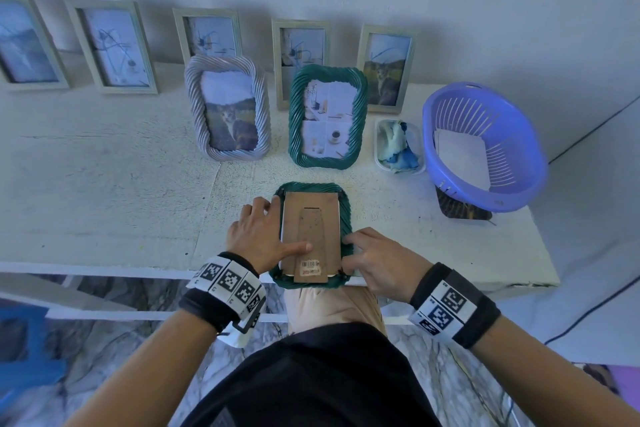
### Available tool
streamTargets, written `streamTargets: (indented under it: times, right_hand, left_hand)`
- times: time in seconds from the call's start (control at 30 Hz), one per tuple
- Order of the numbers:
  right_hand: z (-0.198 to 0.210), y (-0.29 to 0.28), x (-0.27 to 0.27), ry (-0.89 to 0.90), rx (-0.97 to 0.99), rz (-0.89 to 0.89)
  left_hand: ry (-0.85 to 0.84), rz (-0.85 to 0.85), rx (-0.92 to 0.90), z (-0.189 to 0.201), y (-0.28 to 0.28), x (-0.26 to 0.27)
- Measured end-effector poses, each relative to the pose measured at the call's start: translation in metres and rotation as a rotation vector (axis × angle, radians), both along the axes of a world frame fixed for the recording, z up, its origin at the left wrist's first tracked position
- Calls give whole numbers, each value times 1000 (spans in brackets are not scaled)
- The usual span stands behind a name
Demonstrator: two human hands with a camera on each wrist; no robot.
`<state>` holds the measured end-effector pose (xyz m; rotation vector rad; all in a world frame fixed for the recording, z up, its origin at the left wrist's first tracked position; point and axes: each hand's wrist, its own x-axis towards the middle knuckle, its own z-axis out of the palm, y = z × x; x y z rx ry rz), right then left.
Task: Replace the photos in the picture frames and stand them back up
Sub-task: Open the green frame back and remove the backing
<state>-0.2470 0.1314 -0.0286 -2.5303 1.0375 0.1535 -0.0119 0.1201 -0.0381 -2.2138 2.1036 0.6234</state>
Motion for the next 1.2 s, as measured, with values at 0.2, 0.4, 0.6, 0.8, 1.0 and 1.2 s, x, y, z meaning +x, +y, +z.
streamTargets:
  times: [0.2,0.4,0.6,0.8,1.0,1.2]
  right_hand:
    - [7,0,-1,14,26,43]
    - [8,-8,3,39,82,-3]
    - [3,-5,4,-46,129,-129]
    - [8,-7,23,31,12,-191]
    - [12,-12,32,99,-84,-215]
    - [9,-9,44,23,-77,-192]
  left_hand:
    - [-11,-2,2,0,0,0]
    - [-17,6,7,1,0,-1]
    - [-8,9,-1,-2,0,-1]
    - [4,-2,-17,-6,2,1]
    - [228,-24,15,-7,4,24]
    - [249,-114,61,-15,18,49]
